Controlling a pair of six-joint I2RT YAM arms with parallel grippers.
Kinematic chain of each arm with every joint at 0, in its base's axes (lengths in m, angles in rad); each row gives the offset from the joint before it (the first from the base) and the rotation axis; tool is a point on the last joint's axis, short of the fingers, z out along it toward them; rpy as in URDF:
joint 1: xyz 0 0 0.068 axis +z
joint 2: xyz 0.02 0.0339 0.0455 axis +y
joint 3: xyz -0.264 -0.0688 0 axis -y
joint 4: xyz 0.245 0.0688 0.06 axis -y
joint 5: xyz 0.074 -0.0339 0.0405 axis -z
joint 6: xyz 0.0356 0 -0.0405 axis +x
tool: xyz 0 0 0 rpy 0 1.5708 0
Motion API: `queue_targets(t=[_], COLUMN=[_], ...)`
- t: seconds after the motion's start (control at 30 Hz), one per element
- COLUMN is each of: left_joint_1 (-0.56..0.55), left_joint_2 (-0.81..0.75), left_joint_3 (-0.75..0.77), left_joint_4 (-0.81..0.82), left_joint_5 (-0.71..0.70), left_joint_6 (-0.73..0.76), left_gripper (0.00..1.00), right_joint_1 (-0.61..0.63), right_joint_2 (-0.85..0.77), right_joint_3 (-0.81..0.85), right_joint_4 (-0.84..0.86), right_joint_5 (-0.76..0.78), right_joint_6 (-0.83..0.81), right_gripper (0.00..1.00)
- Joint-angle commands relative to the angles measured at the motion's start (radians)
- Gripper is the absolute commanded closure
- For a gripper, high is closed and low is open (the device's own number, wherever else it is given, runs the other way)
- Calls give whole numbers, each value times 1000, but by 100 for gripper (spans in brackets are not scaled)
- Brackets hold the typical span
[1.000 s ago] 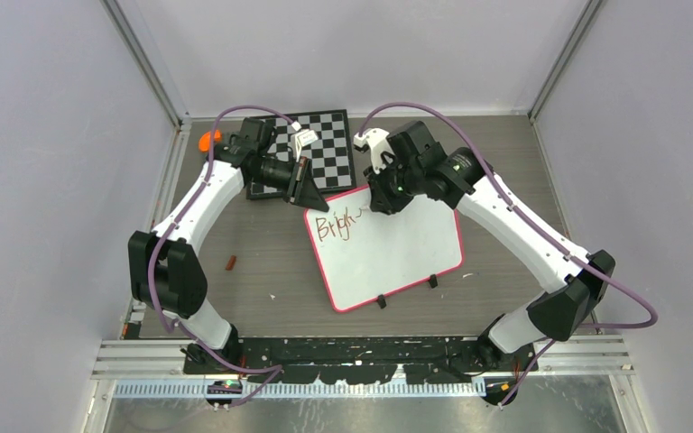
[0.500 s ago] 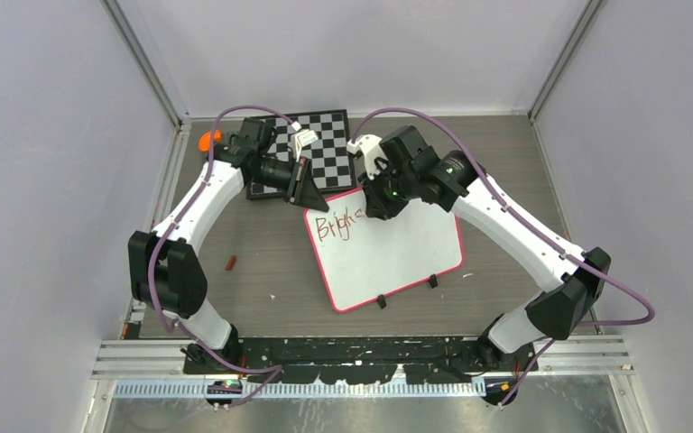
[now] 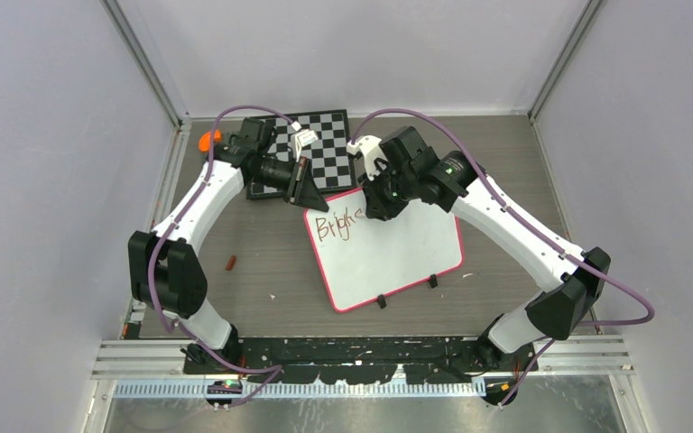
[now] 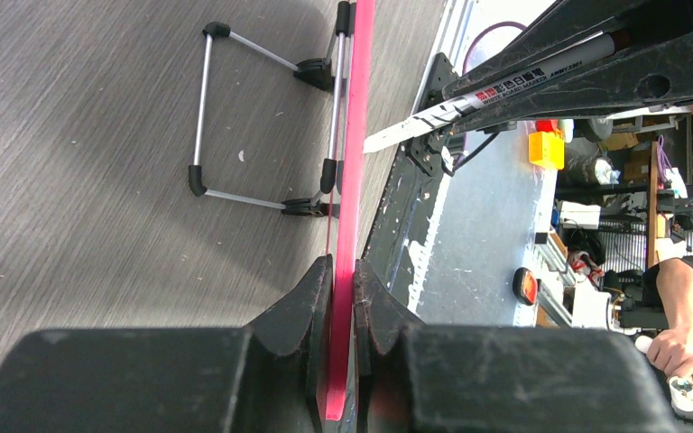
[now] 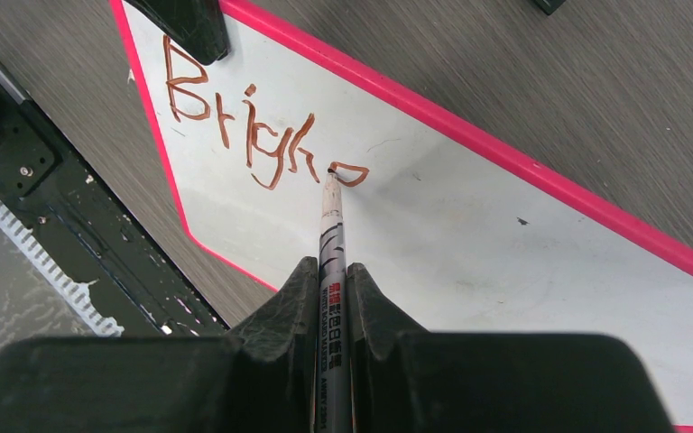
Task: Write a sentence on the whiteboard
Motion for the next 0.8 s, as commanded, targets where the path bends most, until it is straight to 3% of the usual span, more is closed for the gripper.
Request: queue_targets(t=[0.0, 0.77], left_joint_1=[0, 0], left_joint_2=[-22, -27], left_joint_3=[18, 22], left_joint_4=[-17, -17], left_joint_5=[-12, -13], left_joint_6=[-14, -20], left_gripper=[100, 100], right_joint_1=[0, 11], right_joint_2=[-10, -13], right_joint_3=[27, 50], right_joint_4=[26, 20], right_joint_5=[3, -12], right_joint_6=[-2, -2], right_gripper=[100, 100])
